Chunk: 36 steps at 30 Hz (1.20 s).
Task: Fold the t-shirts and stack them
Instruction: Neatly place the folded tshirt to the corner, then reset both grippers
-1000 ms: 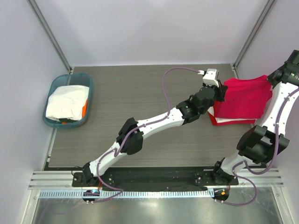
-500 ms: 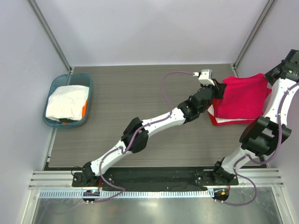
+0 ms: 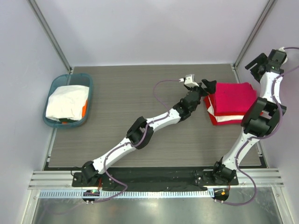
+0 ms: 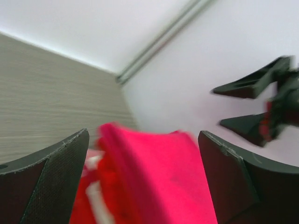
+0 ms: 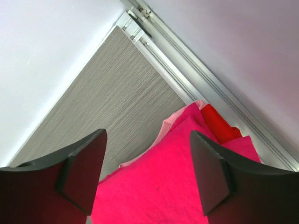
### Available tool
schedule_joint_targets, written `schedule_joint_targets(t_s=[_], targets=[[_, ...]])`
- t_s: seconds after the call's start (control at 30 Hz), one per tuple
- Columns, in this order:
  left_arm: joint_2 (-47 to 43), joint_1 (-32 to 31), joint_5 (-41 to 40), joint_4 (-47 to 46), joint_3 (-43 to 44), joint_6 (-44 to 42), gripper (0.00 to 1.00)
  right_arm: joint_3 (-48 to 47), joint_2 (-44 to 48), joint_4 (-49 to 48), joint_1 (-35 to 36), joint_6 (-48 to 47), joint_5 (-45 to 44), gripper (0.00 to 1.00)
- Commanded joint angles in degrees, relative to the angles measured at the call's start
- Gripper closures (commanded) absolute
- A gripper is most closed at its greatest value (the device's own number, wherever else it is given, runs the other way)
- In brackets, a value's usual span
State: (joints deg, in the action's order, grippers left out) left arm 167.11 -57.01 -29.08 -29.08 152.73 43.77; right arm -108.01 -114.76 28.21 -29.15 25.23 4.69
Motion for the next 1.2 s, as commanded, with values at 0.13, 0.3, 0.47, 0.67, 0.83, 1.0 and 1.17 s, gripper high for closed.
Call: schedule_joint_targets(t_s=[0.13, 0.3, 0.47, 0.67, 0.83, 1.0, 1.17], targets=[[-18.62, 4.54, -0.18, -9.60, -23.58, -8.07, 0.00, -2.92, 0.83, -3.51, 0.22, -0.10, -6.60, 0.21], [-32.52, 7.08, 2.80, 3.41, -33.43, -10.99, 0.00, 1.47, 8.66, -2.46, 5.76, -1.68, -10.14, 0.21], [-50.78, 9.46, 4.30, 7.43, -51.63, -8.88, 0.00, 7.97, 17.79, -2.10, 11.64, -2.11, -8.82, 0.22], [-65.04, 12.63, 4.03, 26.86, -63.40, -11.33, 0.00, 24.13, 28.44, -9.82, 24.65, -5.98, -5.83, 0.23], [-81.66, 13.86, 5.17, 28.90, -83.67, -12.83, 0.00, 41.62, 39.67, -18.35, 31.50, -4.59, 1.80, 0.27], [-95.98, 14.39, 3.07, 30.31, -101.19, -11.25, 0.00, 62.60, 49.00, -32.85, 36.26, -0.45, 10.87, 0.28], [-111.62, 14.47, 1.93, 29.87, -114.56, -13.53, 0.00, 73.19, 57.17, -34.79, 39.08, -0.45, 5.51, 0.31]])
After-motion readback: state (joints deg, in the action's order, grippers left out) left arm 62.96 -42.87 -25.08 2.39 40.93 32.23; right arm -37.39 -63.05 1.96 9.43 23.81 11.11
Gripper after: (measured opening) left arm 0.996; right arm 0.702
